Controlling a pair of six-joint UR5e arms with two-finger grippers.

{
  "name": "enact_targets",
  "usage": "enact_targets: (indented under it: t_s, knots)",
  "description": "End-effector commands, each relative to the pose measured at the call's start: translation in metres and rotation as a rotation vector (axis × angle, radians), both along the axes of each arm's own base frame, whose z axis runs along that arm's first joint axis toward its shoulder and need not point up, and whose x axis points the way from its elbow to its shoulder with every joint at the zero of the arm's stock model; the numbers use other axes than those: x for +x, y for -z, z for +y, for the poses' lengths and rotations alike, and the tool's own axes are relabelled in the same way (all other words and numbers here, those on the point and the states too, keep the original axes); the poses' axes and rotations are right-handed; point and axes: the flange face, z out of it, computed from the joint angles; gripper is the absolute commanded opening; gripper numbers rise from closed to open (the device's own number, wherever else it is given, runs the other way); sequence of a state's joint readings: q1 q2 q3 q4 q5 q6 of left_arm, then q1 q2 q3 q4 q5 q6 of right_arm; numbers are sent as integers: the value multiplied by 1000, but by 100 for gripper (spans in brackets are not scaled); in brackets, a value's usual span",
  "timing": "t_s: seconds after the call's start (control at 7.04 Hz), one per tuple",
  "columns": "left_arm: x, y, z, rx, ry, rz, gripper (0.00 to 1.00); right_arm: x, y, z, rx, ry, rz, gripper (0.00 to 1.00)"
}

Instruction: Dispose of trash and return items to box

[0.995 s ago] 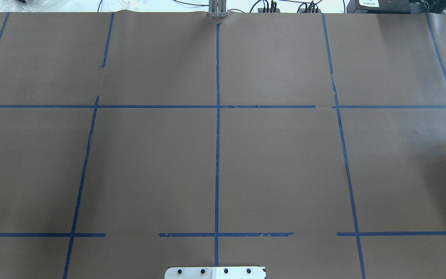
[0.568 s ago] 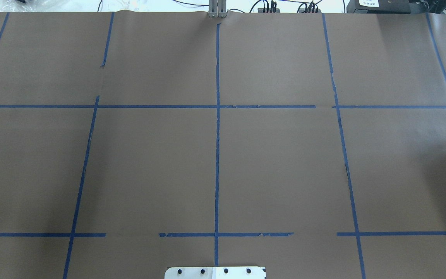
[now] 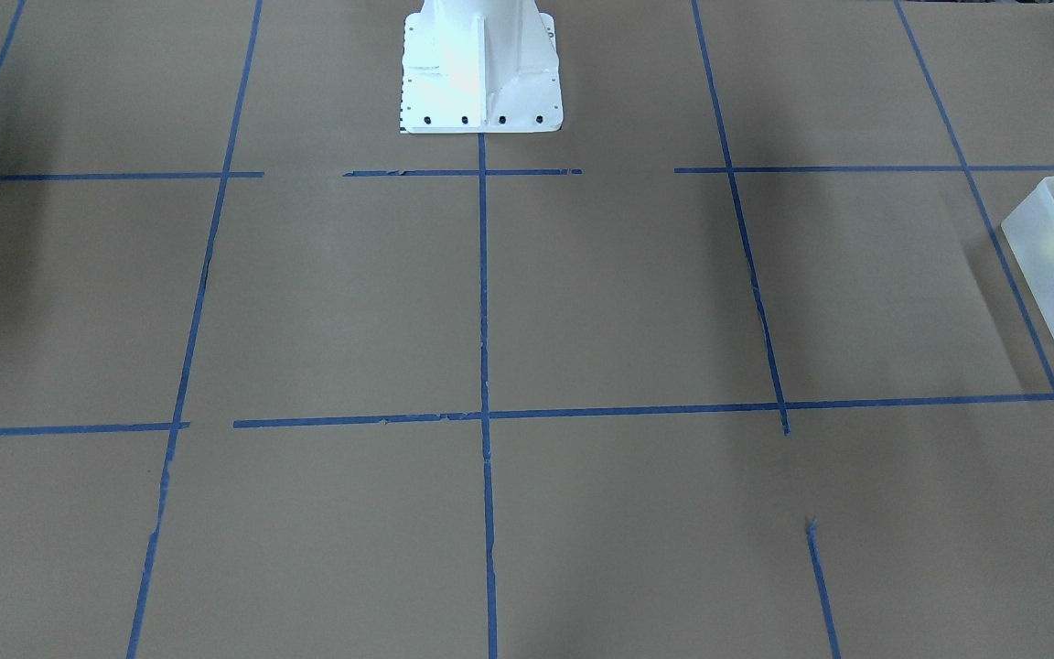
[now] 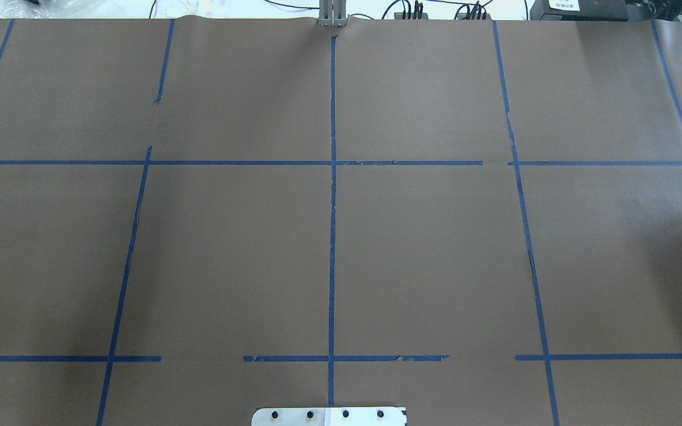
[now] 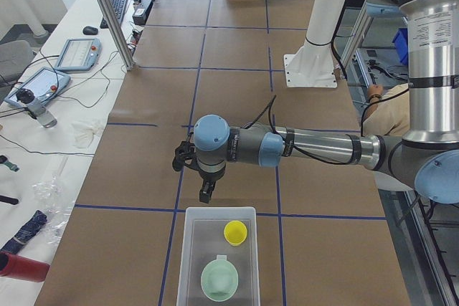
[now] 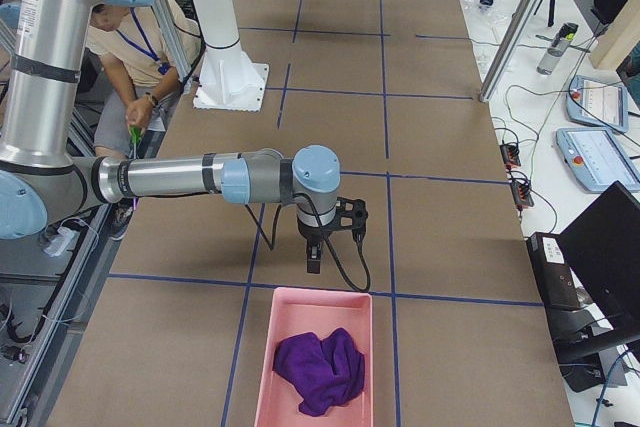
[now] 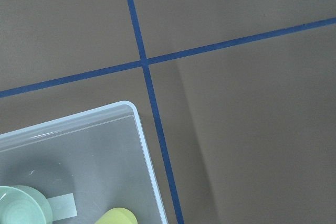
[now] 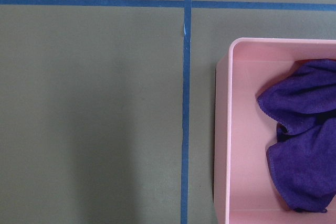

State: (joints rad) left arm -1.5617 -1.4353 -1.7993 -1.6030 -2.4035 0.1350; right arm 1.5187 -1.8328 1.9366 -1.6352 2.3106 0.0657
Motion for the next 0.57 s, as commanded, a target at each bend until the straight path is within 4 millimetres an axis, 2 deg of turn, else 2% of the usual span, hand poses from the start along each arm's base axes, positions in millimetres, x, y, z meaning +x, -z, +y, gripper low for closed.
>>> enact_targets:
  t_s: [0.0,0.43]
  knots:
    - [0,-1,-5,-1,0,-4,100,-1,-3,-1,-7,2,-14,100]
    - [-1,-5,-3,-73,1,-7,100,-2,-3,-1,-7,2,-21,100]
